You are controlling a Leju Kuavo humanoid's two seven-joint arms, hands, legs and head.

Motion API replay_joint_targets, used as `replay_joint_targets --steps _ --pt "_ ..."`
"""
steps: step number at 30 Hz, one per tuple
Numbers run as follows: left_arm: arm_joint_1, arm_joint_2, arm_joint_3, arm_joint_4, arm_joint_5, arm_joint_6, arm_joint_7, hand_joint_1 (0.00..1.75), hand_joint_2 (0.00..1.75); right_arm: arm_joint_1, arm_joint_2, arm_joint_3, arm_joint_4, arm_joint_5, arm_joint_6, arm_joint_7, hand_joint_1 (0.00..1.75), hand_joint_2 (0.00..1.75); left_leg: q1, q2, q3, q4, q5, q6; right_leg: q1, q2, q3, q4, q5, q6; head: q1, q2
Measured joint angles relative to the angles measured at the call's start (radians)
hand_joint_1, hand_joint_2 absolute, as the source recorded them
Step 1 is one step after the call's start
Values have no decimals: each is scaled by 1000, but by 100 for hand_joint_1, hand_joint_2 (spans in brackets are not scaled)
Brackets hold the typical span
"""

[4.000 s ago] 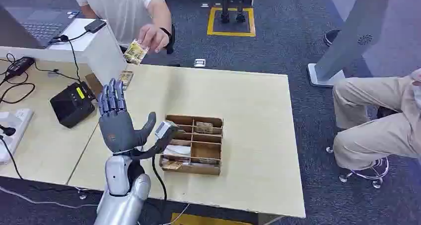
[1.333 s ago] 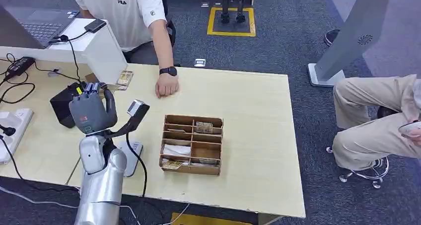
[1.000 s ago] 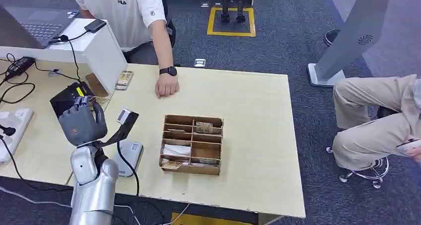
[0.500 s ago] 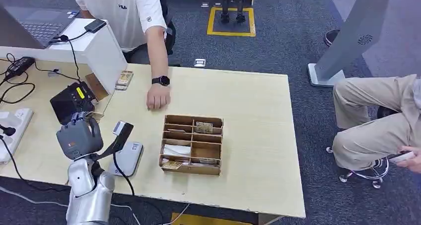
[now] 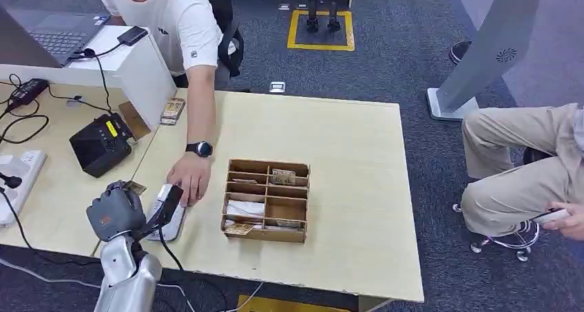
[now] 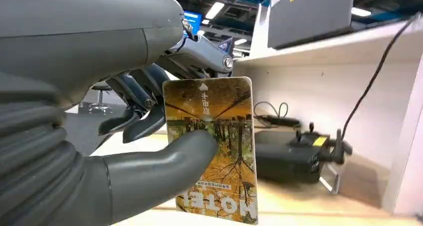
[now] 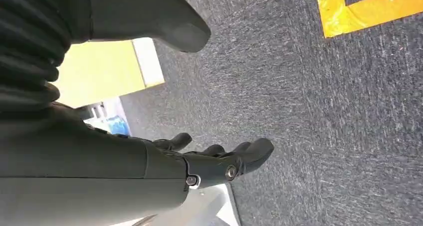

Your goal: Pass the card to the sensor for recognition and then transmit it.

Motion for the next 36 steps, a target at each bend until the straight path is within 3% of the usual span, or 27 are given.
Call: replay_joint_targets --steps 25,36 --pt "-3 23 -25 98 16 -1 19 175 175 0 0 0 -8 3 0 -6 0 175 0 0 1 0 0 0 0 0 0 0 0 0 0 0" --pt "-67 74 -121 303 17 2 93 175 175 1 0 0 -7 3 -3 -10 0 175 0 0 6 -1 0 0 0 -1 6 0 0 0 0 0"
